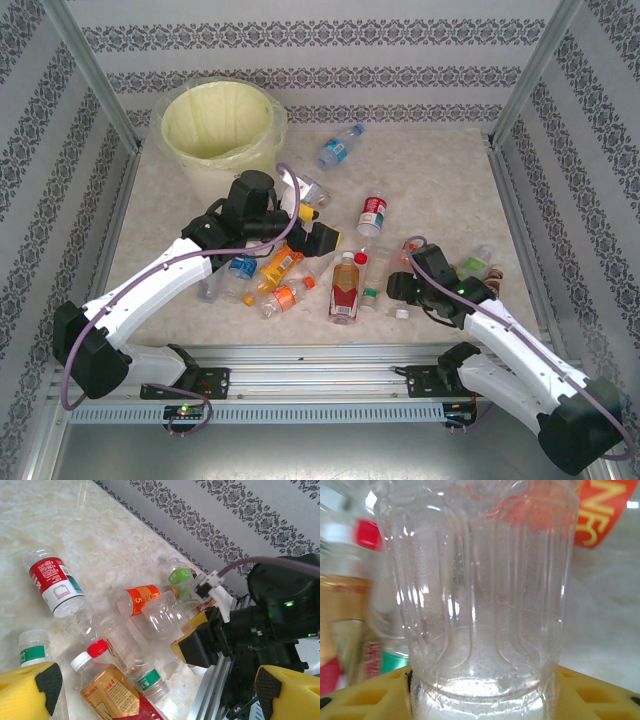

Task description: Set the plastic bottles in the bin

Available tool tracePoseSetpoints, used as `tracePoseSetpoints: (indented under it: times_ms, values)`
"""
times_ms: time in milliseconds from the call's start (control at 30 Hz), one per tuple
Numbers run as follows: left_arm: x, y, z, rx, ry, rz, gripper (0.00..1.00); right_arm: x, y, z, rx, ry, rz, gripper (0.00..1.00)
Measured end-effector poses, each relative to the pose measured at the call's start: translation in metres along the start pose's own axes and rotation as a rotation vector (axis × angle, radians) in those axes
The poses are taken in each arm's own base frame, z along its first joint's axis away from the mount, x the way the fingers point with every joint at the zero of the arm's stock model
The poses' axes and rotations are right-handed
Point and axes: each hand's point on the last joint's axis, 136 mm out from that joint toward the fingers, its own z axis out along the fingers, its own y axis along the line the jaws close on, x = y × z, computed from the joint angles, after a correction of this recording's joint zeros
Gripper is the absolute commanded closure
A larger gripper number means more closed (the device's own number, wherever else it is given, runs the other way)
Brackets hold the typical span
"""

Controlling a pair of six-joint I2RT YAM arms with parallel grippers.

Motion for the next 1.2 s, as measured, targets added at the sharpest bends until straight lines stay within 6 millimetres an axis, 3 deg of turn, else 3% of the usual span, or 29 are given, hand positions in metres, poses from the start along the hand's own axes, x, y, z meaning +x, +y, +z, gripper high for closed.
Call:
tracePoseSetpoints:
  times_ms: [300,467,600,733,1033,1200]
  values:
    - [-0.003,-0.001,0.0,0.003,-0.007,-0.202,0.0,-0.044,0.076,-0.051,-0.339,-0.119,-0.052,0.42]
    - [-0.002,-0.003,0.004,0.017,-0.025,-0.327,0.0,-0.05,0.115,-0.074,-0.542,-0.111,-0.105,0.41]
    - [0.014,0.004,0.011,0.026,-0.043,-0.43,0.0,-0.043,0.138,-0.085,-0.667,-0.069,-0.151,0.41]
    - [0.021,0.007,0.017,0.048,-0.061,-0.494,0.0,-0.037,0.151,-0.091,-0.742,-0.03,-0.178,0.41]
    - [0.003,-0.011,0.016,0.185,-0.138,-0.503,0.0,-0.026,0.171,-0.099,-0.848,0.025,-0.227,0.41]
    - [-0.004,-0.022,0.018,0.242,-0.15,-0.491,0.07,-0.023,0.178,-0.1,-0.872,0.03,-0.247,0.41]
